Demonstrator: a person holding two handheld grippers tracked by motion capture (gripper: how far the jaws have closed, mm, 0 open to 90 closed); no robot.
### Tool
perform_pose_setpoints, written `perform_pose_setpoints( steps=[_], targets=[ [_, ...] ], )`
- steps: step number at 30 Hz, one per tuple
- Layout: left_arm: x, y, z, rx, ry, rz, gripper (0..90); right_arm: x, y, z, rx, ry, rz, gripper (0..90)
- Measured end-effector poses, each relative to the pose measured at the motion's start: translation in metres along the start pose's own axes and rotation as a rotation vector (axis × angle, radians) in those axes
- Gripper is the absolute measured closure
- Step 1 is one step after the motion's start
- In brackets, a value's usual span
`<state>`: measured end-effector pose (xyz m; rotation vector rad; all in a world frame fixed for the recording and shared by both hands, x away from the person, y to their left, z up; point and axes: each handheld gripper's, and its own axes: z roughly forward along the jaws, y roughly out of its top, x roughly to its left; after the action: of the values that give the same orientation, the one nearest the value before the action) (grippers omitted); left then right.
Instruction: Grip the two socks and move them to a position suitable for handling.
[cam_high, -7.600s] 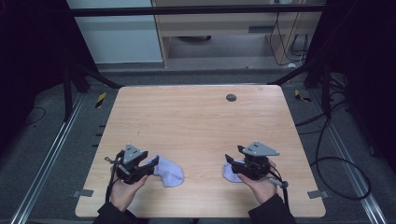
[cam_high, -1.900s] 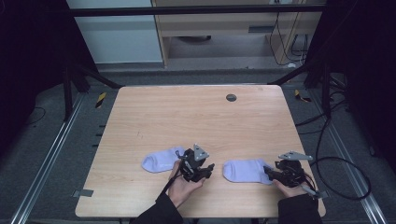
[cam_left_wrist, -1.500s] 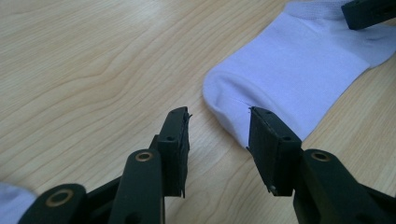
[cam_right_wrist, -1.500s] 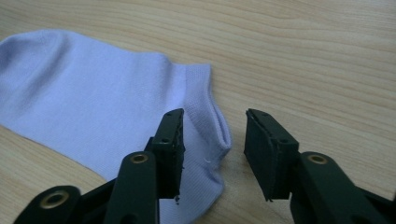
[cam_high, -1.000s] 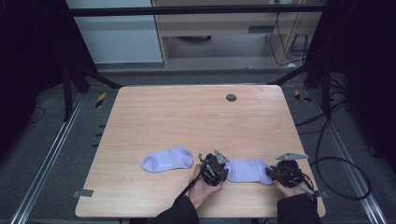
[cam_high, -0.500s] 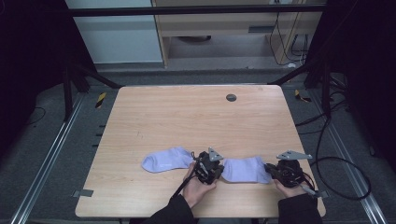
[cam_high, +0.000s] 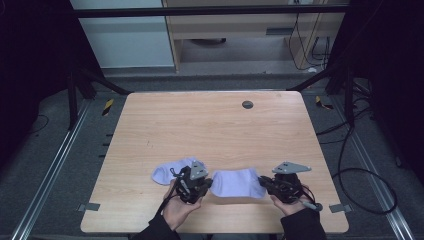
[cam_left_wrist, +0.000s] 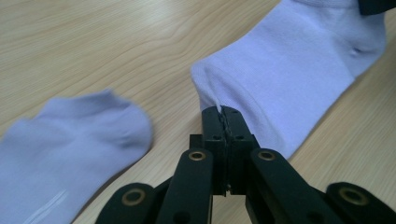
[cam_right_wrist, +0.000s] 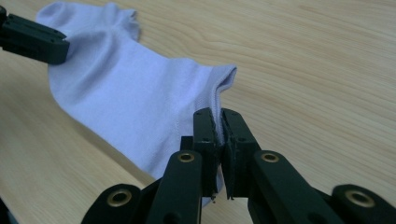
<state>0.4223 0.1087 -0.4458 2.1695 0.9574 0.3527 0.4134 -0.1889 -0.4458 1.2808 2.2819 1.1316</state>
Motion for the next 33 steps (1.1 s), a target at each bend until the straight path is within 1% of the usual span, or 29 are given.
perform_pose_setpoints(
  steps=[2,4,8,12,13,17,19,20,21,22,28,30,32,33],
  targets=[
    [0.007,-0.005,-0.005,-0.002,0.004,-0.026,88.8,0.009,0.003,0.007,0.011,0.015,-0.017,85.4],
    [0.013,-0.011,-0.010,0.004,0.011,-0.037,88.8,0.018,0.005,0.014,0.027,0.030,-0.029,85.3],
    [0.020,-0.022,-0.018,0.011,0.019,-0.042,88.8,0.030,0.005,0.026,0.047,0.050,-0.049,85.4],
    [0.026,-0.035,-0.025,0.024,0.026,-0.053,88.8,0.038,0.005,0.034,0.061,0.063,-0.058,85.3],
    [0.027,-0.037,-0.026,0.026,0.025,-0.056,88.8,0.041,0.005,0.037,0.068,0.070,-0.053,85.3],
    [0.030,-0.046,-0.028,0.048,0.030,-0.054,88.8,0.046,0.005,0.044,0.080,0.081,-0.058,85.3],
    [0.030,-0.049,-0.027,0.055,0.032,-0.057,88.8,0.048,0.005,0.047,0.083,0.083,-0.061,85.3],
    [0.030,-0.051,-0.026,0.065,0.033,-0.055,88.7,0.049,0.004,0.048,0.090,0.083,-0.053,85.3],
    [0.030,-0.052,-0.025,0.070,0.033,-0.056,88.7,0.050,0.004,0.050,0.090,0.085,-0.062,85.3],
    [0.030,-0.054,-0.024,0.077,0.035,-0.054,88.8,0.051,0.003,0.051,0.094,0.086,-0.058,85.3],
    [0.028,-0.059,-0.019,0.104,0.051,-0.047,88.4,0.053,-0.001,0.057,0.120,0.078,-0.059,85.1],
    [0.028,-0.060,-0.017,0.108,0.066,-0.037,87.3,0.053,-0.002,0.059,0.131,0.075,-0.061,84.6],
    [0.029,-0.061,-0.017,0.112,0.066,-0.036,85.5,0.053,-0.003,0.061,0.139,0.076,-0.065,83.8],
    [0.029,-0.061,-0.017,0.114,0.066,-0.037,84.1,0.053,-0.004,0.061,0.145,0.074,-0.059,82.9]
  ],
)
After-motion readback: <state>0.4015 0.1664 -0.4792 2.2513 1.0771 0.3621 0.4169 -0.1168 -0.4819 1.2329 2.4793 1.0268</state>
